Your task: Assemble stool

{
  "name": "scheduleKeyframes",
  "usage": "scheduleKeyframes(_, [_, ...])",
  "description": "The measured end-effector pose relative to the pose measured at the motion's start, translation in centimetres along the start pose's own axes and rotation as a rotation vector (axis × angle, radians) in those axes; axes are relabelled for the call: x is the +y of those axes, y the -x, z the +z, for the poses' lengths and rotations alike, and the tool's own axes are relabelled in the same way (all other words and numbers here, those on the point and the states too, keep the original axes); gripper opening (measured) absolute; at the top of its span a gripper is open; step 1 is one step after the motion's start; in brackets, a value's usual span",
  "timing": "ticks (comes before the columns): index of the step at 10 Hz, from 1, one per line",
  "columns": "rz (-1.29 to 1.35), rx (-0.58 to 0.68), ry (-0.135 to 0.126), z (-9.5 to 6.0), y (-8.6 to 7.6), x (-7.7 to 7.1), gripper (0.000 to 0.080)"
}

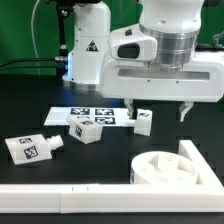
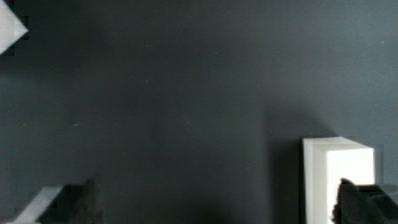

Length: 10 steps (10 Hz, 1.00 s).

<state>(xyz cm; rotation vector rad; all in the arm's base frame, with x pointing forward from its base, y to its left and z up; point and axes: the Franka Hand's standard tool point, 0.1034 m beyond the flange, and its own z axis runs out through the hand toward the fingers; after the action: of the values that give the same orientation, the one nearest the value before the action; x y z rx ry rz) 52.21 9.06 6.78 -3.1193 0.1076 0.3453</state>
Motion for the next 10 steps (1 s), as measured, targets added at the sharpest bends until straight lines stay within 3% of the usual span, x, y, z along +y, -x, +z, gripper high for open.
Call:
scheduleKeyframes(2, [0.026,-0.007,0.003,0.2,0.5,-0.2,0.0649])
scheduleKeyframes(4, [0.089,-0.053,0.007,0.8,2.6,-0.3,0.0649])
scheduleKeyframes(6, [0.08,-0.019,0.01,0.5,1.9,-0.4,0.0649])
scheduleKeyframes(7, [0.094,-0.027,0.002,0.9,2.0,-0.3,0.0649])
scheduleKeyframes(8, [0.155,-0.061,-0.036,2.2,2.4,0.1,0.0649])
scheduleKeyframes(10, [0.195,-0.113,-0.062,3.1,3.5,0.9,0.0649])
